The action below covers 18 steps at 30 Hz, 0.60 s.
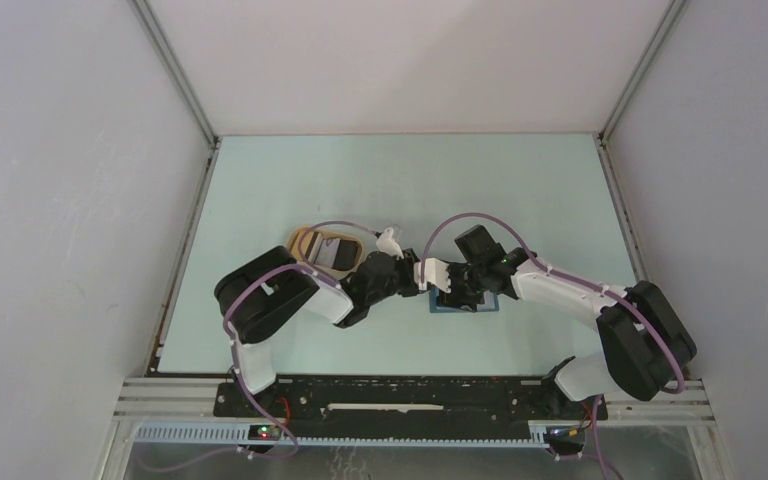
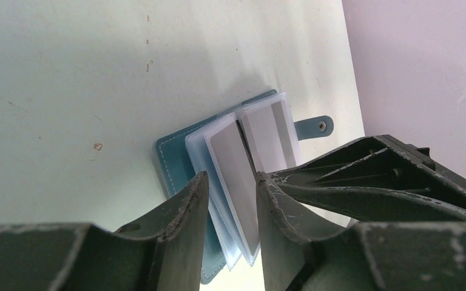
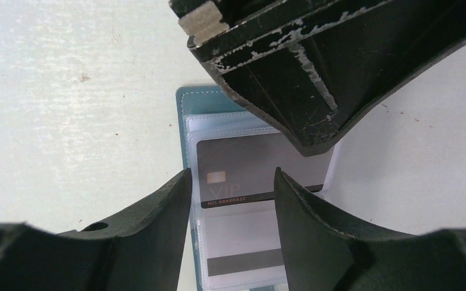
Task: Put the credit cards into the card holder
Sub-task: Turn over the card slot in the card holder.
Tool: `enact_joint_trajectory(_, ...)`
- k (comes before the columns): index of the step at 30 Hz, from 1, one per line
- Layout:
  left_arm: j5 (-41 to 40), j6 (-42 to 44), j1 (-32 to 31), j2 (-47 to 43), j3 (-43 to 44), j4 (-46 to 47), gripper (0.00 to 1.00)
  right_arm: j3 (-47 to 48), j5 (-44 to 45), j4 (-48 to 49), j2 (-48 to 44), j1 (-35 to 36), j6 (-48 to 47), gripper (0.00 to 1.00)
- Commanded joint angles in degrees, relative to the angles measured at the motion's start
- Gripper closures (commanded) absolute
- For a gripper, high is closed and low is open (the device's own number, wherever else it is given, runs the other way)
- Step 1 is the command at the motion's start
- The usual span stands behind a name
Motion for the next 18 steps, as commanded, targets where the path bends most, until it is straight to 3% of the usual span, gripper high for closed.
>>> enact_joint_trajectory(1, -0.57, 1.79, 0.51, 0.22, 3.01, 0.02, 0.6, 0.21, -0.9, 1.06, -1.73, -0.4, 0.45, 0.4)
enact_joint_trajectory(18, 0.12, 2.05, 0.74, 2.1, 4.97, -1.28, 0.6, 0.27, -0.93, 1.02, -1.71, -0.44, 0.45, 0.4)
